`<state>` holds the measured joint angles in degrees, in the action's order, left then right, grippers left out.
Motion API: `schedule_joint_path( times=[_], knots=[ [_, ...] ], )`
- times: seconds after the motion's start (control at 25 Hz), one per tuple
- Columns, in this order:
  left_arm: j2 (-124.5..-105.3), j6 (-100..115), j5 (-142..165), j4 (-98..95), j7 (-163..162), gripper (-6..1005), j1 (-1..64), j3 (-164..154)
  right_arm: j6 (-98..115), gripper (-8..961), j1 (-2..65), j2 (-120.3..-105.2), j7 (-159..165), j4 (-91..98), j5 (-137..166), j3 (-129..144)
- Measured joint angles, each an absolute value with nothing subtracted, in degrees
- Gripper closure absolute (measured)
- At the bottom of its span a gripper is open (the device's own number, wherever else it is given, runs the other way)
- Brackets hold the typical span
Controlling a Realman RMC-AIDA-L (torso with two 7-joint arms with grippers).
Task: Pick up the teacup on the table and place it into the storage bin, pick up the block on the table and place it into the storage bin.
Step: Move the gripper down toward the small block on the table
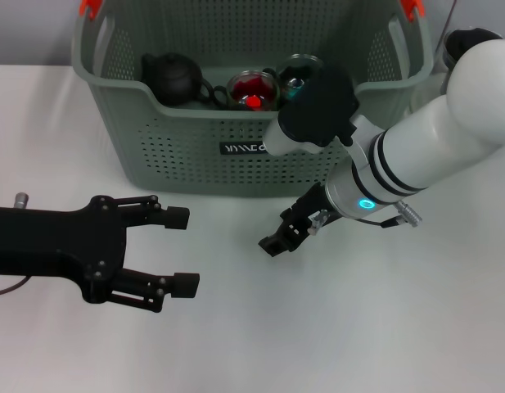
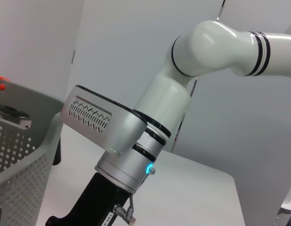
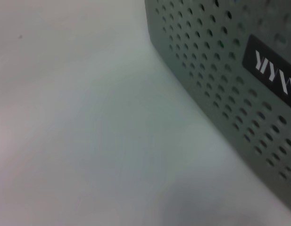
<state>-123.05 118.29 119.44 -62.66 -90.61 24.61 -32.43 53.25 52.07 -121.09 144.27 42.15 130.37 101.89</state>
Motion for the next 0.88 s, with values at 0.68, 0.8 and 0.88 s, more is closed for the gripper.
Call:
schedule_joint_path(
  times=[0.68,0.8,0.88],
  knots=[
    [-123.05,118.2,119.4,-62.7,-90.5,49,24.6,-32.4,51.9,491,52.3,-121.20,144.2,41.6,128.6,104.1],
    [-123.04,118.1,119.4,-62.7,-90.5,49,24.6,-32.4,52.0,490,52.3,-121.14,144.2,41.6,128.6,104.1],
    [-123.05,118.1,119.4,-62.7,-90.5,49,24.6,-32.4,52.1,487,52.3,-121.09,144.0,41.6,128.4,104.1]
  ],
)
